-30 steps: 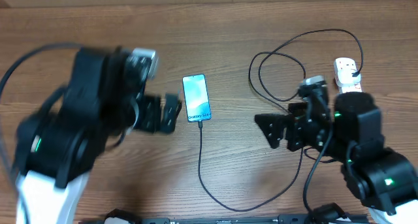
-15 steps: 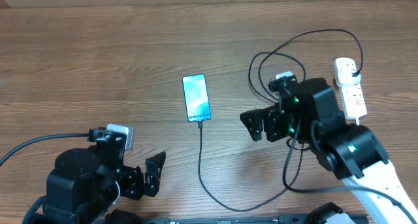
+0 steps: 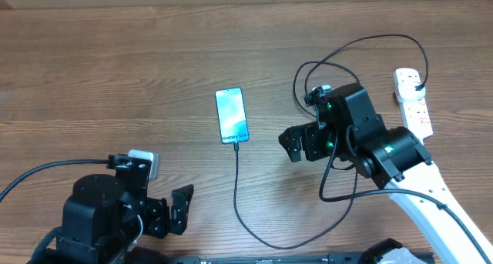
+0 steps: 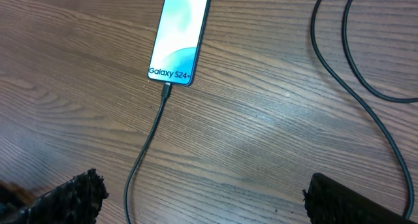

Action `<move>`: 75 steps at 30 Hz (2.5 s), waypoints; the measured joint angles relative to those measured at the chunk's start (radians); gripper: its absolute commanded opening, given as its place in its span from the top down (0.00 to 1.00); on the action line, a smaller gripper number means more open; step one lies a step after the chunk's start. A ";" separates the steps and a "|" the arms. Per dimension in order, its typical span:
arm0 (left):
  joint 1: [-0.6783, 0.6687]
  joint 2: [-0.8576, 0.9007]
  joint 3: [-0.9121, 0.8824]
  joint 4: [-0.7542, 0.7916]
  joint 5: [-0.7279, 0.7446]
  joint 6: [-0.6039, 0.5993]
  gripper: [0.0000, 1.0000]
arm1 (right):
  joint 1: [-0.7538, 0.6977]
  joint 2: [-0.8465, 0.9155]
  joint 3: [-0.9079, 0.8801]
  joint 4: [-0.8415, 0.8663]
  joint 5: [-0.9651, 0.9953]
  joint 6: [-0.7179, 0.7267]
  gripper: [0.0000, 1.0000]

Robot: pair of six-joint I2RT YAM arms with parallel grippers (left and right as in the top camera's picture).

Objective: Plug charger to phone and switch on socket

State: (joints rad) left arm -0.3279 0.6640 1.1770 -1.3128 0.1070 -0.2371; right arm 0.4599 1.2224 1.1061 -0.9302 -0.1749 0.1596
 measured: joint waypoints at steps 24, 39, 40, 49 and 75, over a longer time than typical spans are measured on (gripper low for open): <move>0.077 -0.216 -0.111 -0.014 -0.007 0.000 0.00 | 0.000 0.000 0.000 0.014 0.000 0.000 0.00; 0.253 -0.514 -0.615 0.987 -0.115 0.171 0.00 | 0.000 0.000 0.000 0.014 0.000 0.000 0.00; 0.257 -0.523 -0.661 1.035 -0.115 0.178 0.00 | 0.000 0.000 0.000 0.014 0.000 0.000 0.00; 0.259 -0.603 -0.952 1.410 -0.115 0.189 0.01 | 0.000 0.000 0.000 0.014 0.000 0.000 0.00; 0.259 -0.649 -1.169 1.234 -0.127 0.101 0.00 | 0.000 0.000 0.000 0.014 0.000 0.000 0.00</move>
State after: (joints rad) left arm -0.0692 0.0147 0.0082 -0.0784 -0.0196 -0.1360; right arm 0.4599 1.2224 1.1061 -0.9161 -0.1749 0.1600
